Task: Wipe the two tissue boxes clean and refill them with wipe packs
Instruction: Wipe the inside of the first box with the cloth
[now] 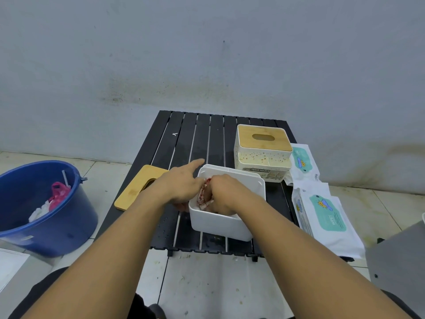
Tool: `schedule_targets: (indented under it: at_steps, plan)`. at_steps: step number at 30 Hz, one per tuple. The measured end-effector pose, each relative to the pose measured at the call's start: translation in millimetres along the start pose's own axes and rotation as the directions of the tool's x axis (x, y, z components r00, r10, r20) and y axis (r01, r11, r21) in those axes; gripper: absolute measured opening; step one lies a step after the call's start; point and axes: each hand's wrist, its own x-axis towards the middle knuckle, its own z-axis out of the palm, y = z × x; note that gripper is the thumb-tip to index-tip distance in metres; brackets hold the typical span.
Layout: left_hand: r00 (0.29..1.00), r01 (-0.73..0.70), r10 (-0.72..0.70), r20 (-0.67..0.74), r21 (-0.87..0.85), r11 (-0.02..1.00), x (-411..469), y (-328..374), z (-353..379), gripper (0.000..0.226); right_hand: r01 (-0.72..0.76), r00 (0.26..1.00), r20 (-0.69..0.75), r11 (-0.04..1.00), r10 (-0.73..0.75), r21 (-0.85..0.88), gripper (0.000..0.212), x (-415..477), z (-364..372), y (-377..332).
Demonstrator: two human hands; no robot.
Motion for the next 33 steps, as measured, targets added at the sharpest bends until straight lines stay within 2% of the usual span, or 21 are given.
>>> schedule_targets:
  at_steps: [3, 7, 11, 13, 17, 19, 21, 24, 27, 28, 30, 32, 33]
  plan:
    - [1.0, 0.01, -0.009, 0.012, -0.047, 0.999, -2.2, 1.9, -0.7, 0.044, -0.055, 0.996, -0.068, 0.998, 0.058, 0.034, 0.033, -3.4, 2.4, 1.8]
    - [0.999, 0.033, -0.029, 0.031, -0.128, 0.991, -0.6, 0.1, -1.9, 0.045, -0.192, 0.969, -0.157, 0.981, 0.191, 0.012, 0.028, -13.5, -3.9, 15.1]
    - [0.999, 0.044, -0.04, 0.029, -0.155, 0.987, -0.2, 2.4, 3.3, 0.038, -0.289, 0.932, -0.204, 0.954, 0.299, 0.08, 0.027, -16.3, -4.6, 27.1]
    - [0.999, 0.05, -0.046, 0.022, -0.178, 0.983, 0.1, 5.8, 6.1, 0.032, -0.262, 0.939, -0.196, 0.956, 0.284, 0.131, 0.02, -10.8, -0.3, 18.4]
    - [0.998, 0.067, -0.069, -0.005, -0.181, 0.981, 1.8, 3.7, 7.5, 0.028, -0.109, 0.973, -0.171, 0.964, 0.153, 0.241, 0.014, 8.7, 8.0, -4.7]
    - [0.997, 0.077, -0.081, -0.013, -0.194, 0.978, 1.7, 0.4, 7.2, 0.025, -0.105, 0.964, -0.209, 0.956, 0.166, 0.275, 0.014, 11.0, 6.0, -9.3]
    - [0.996, 0.087, -0.089, -0.002, -0.211, 0.974, 1.3, -1.0, 7.0, 0.023, -0.148, 0.922, -0.301, 0.939, 0.245, 0.311, 0.011, 8.8, 5.9, -5.7]
    - [0.994, 0.105, -0.106, 0.012, -0.233, 0.967, 1.3, 0.7, 5.5, 0.026, -0.259, 0.804, -0.429, 0.892, 0.411, 0.37, 0.012, -3.0, 6.1, 7.9]
    - [0.996, 0.086, -0.082, 0.029, -0.226, 0.97, -0.2, 3.3, 6.3, 0.03, -0.332, 0.708, -0.473, 0.838, 0.525, 0.434, 0.009, -7.7, 6.6, 22.5]
    - [0.997, 0.081, -0.076, 0.033, -0.23, 0.97, -0.8, 3.4, 6.6, 0.031, -0.32, 0.71, -0.473, 0.838, 0.521, 0.442, 0.009, -8.4, 5.3, 23.7]
    - [0.997, 0.075, -0.069, 0.035, -0.252, 0.965, -0.9, 2.5, 5.7, 0.03, -0.204, 0.778, -0.469, 0.875, 0.418, 0.44, 0.01, -9.1, 1.2, 20.8]
    - [0.997, 0.071, -0.064, 0.035, -0.268, 0.961, -0.7, 1.0, 4.5, 0.027, 0.023, 0.864, -0.466, 0.908, 0.193, 0.419, 0.011, -11.1, -4.4, 11.8]
    - [0.998, 0.065, -0.06, 0.026, -0.267, 0.962, -0.6, 0.6, 4.0, 0.025, 0.121, 0.882, -0.462, 0.902, 0.094, 0.415, 0.012, -11.0, -5.7, 7.4]
